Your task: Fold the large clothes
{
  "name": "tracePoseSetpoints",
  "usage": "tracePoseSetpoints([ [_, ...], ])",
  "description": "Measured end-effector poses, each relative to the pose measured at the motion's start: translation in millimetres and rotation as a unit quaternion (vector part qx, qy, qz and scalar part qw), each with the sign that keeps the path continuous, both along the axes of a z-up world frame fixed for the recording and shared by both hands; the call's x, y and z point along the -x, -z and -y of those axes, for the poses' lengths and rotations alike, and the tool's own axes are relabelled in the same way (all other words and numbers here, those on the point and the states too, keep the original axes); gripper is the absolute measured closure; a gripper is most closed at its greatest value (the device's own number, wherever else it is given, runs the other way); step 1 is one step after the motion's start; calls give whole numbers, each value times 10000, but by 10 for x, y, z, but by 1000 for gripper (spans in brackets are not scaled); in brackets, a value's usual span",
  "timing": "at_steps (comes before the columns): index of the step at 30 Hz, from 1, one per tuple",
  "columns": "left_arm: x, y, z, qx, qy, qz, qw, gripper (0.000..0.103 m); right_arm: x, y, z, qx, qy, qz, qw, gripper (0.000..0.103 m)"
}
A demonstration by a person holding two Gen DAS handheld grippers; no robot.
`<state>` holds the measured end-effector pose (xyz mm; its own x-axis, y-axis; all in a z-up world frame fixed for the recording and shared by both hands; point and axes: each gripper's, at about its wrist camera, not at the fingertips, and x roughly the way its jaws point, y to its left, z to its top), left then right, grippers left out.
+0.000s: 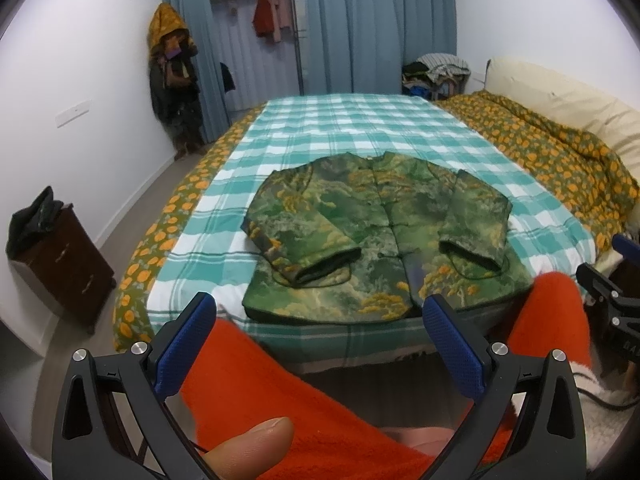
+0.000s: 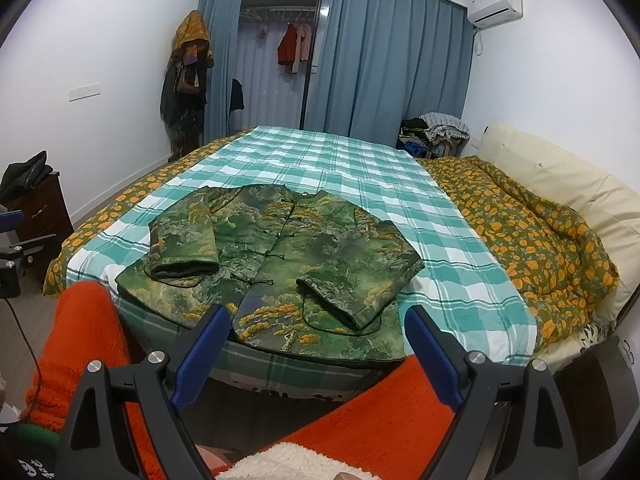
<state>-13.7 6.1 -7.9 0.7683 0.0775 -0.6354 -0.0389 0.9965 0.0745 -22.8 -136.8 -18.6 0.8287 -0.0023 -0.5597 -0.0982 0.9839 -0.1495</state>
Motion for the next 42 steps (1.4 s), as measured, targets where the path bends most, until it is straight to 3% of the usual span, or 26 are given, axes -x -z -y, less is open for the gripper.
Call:
tracePoseSetpoints([
  [42, 47, 125, 82, 25, 158, -102, 9998, 0, 30, 128, -96, 16, -172, -171, 9997, 12],
])
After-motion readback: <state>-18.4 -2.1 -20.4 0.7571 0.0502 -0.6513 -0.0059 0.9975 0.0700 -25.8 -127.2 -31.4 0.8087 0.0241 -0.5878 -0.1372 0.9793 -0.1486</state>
